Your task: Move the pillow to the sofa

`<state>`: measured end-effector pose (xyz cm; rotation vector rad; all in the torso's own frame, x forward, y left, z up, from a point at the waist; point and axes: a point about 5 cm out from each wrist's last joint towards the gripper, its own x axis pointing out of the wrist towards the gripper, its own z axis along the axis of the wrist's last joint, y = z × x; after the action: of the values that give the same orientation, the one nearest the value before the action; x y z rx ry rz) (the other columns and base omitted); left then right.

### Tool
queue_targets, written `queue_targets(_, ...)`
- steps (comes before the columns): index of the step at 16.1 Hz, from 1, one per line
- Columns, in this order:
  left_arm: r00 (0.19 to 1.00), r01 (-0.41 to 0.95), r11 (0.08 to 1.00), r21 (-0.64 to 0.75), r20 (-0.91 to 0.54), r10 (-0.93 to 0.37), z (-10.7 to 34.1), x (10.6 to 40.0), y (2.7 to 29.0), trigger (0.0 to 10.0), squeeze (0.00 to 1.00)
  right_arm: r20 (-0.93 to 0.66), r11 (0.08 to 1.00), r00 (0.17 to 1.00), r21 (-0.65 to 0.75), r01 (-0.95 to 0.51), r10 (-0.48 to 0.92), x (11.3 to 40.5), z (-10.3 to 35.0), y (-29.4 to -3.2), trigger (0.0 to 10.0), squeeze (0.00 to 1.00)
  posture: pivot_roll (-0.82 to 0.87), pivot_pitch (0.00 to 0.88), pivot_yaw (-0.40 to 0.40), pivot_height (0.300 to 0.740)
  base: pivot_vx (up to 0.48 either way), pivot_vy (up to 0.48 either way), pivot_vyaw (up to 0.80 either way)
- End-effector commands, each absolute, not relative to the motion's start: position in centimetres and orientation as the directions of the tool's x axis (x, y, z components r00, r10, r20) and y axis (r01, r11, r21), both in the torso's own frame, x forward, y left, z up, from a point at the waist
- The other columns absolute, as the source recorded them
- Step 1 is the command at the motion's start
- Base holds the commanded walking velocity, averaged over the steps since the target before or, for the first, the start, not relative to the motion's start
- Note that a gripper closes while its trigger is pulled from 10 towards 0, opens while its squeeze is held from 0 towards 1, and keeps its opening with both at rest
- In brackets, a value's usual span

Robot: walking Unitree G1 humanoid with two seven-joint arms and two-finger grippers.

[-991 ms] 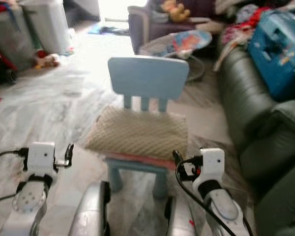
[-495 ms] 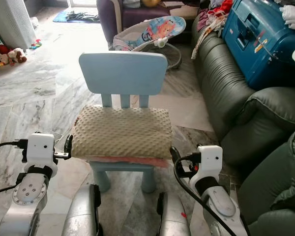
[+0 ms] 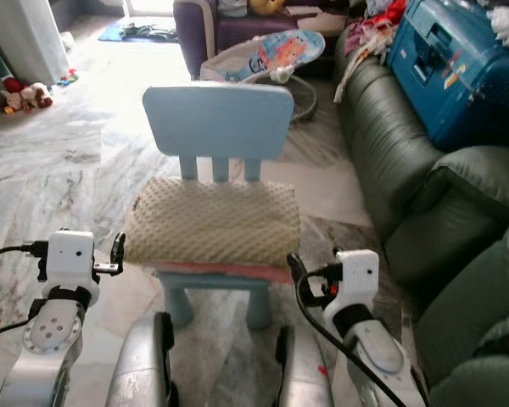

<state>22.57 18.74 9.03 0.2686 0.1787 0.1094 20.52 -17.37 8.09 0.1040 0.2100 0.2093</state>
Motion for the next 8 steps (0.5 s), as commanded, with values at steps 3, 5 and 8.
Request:
queue_targets(3,0.975,-0.09,0.952,0.293,-0.167,0.143,8.92,22.5,18.86,10.0,0.0,-0.197,0.976,0.959,0.123,-0.18,0.202,20.5,8.19,-17.59,10.0,0.0,-0.01,0.0,-0.016,0.517,0.0,0.0,0.0)
queue_targets(5,0.974,-0.095,0.95,0.298,-0.171,0.151,8.9,22.52,18.93,10.0,0.0,-0.191,0.973,0.957,0.113,-0.199,0.218,20.64,8.32,-17.57,10.0,0.0,-0.01,0.0,-0.017,0.517,0.0,0.0,0.0)
queue_targets(8,0.973,-0.093,0.95,0.299,-0.177,0.151,8.85,22.49,18.97,10.0,0.0,-0.19,0.972,0.954,0.099,-0.215,0.23,20.82,8.38,-17.43,10.0,0.0,-0.01,0.0,-0.018,0.517,0.0,0.0,0.54)
